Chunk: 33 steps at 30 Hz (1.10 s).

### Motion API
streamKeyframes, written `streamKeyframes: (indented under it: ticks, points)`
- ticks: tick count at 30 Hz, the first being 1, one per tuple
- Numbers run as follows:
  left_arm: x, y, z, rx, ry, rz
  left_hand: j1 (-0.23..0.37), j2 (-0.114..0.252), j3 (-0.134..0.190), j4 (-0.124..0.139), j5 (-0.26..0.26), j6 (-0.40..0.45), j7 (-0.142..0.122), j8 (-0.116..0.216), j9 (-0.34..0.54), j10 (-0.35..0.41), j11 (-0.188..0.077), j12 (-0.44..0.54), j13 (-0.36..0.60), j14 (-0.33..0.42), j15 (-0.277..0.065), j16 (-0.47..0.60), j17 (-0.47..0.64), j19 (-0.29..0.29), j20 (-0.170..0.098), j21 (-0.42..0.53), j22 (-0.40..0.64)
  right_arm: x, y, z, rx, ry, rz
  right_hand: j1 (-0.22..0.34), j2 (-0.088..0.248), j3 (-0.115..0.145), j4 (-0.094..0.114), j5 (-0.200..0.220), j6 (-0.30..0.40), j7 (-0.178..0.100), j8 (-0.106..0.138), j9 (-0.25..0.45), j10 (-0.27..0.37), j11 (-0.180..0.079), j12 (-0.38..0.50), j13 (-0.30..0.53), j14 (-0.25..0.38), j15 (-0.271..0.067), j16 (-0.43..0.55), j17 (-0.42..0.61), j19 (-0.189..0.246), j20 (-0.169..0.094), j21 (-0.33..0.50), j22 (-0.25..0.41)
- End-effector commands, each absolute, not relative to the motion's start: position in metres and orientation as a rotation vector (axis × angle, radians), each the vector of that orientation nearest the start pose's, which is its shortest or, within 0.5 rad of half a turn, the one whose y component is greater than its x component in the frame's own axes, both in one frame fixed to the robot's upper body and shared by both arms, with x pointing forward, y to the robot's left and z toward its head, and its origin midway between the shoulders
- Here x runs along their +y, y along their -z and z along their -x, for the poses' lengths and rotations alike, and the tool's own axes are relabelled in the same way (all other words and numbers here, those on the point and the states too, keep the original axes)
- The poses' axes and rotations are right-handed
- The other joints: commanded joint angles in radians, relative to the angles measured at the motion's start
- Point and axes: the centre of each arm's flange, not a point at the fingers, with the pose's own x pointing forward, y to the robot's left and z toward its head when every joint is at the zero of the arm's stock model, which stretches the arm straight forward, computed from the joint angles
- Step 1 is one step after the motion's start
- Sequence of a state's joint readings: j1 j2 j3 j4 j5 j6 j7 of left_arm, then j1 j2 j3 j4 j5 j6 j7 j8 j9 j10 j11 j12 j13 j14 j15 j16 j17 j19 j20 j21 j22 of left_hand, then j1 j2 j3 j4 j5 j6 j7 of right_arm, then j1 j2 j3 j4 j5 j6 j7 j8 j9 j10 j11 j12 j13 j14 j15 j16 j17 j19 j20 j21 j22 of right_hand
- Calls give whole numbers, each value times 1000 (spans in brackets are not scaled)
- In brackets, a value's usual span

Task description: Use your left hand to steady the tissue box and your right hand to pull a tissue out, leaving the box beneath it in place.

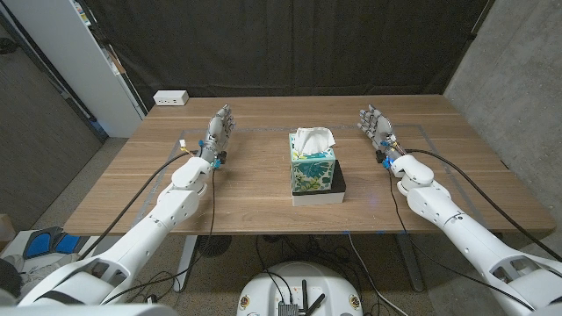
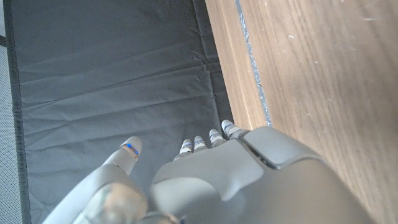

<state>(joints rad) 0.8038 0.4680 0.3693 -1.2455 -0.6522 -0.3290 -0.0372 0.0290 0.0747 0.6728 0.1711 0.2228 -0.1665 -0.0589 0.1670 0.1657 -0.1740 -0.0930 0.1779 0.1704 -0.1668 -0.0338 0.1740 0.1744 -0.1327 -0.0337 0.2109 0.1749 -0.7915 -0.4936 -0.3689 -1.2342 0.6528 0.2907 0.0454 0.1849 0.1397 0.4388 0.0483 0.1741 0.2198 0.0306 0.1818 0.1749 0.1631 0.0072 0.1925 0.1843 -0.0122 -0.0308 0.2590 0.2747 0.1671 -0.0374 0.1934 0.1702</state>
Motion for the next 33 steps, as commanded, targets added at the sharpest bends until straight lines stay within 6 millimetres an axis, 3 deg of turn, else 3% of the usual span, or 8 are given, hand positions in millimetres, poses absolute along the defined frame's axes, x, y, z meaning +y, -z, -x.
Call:
streamKeyframes:
  ticks: [1, 8, 12, 18, 20, 24, 29, 33]
  points:
    - [278, 9, -673, -645, 211, 108, 0, 108, 7, 0, 8, -30, -1, 8, 3, -79, -5, 5, 3, -141, -74, 6, 1, -4, -74, 5, 1, -309, 5, -674, -611, -147, -26, -2, 33, 3, 10, 7, 14, -1, 9, 5, 11, -1, 7, 4, 4, -44, 5, 4, 8, -28, 6, 3]
    - [278, 10, -674, -655, 207, 89, -1, 107, 6, 0, 10, -32, -3, 9, 3, -79, -10, 6, 3, -139, -78, 7, 1, -2, -75, 4, 1, -307, 5, -673, -608, -153, -25, -10, 31, 0, 16, 8, 16, 0, 9, 5, 13, -2, 8, 3, 7, -44, 6, 5, 9, -29, 6, 3]
    - [280, 11, -675, -694, 201, 48, 12, 73, -3, -33, 13, -38, -11, 10, 3, -77, -19, 7, 3, -135, -85, 2, -7, 11, -79, 4, -1, -307, 5, -673, -606, -142, -23, -12, 28, -2, 17, 8, 17, 1, 10, 5, 15, -2, 8, 3, 9, -43, 7, 5, 10, -29, 6, 3]
    - [285, 0, -673, -723, 230, -154, 161, -62, -54, -289, -4, -146, -37, 17, 9, -128, -54, -1, 8, -167, -112, -5, -6, 50, -106, -16, -2, -306, 4, -673, -601, -140, -10, -12, 27, -3, 16, 8, 18, 2, 10, 5, 16, -3, 8, 3, 11, -41, 7, 5, 10, -28, 6, 3]
    - [287, -2, -669, -774, 190, -215, 206, -115, -98, -334, 9, -254, -27, 16, 15, -206, -35, -2, 11, -227, -87, -5, -4, 9, -109, -23, 1, -306, 4, -673, -597, -142, -11, -12, 25, -3, 16, 8, 20, 2, 10, 5, 17, -3, 8, 3, 12, -40, 7, 4, 11, -27, 6, 2]
    - [290, -4, -667, -800, 179, -228, 296, -253, -193, -350, 73, -380, 43, 18, 18, -285, -2, 4, 16, -251, -29, 5, -1, 2, -77, -18, -1, -305, 5, -673, -593, -135, -12, -12, 24, -4, 15, 9, 20, 3, 10, 5, 20, -3, 9, 3, 13, -39, 7, 4, 12, -25, 6, 2]
    - [290, -3, -665, -787, 163, -258, 357, -269, -307, -343, 176, -515, 108, 6, 18, -383, 62, 4, 18, -332, 29, -4, 1, -66, -45, -33, -1, -305, 4, -675, -585, -135, -4, -13, 23, -5, 14, 9, 22, 4, 11, 5, 22, -2, 9, 3, 15, -37, 7, 3, 13, -23, 6, 2]
    - [292, -4, -665, -778, 156, -266, 359, -268, -330, -339, 198, -525, 116, 6, 17, -402, 71, 5, 18, -346, 39, -3, 1, -82, -41, -33, -1, -303, 2, -677, -584, -135, 4, -15, 19, -7, 14, 9, 24, 5, 11, 5, 24, 2, 9, 3, 17, -34, 7, 2, 15, -21, 6, 2]
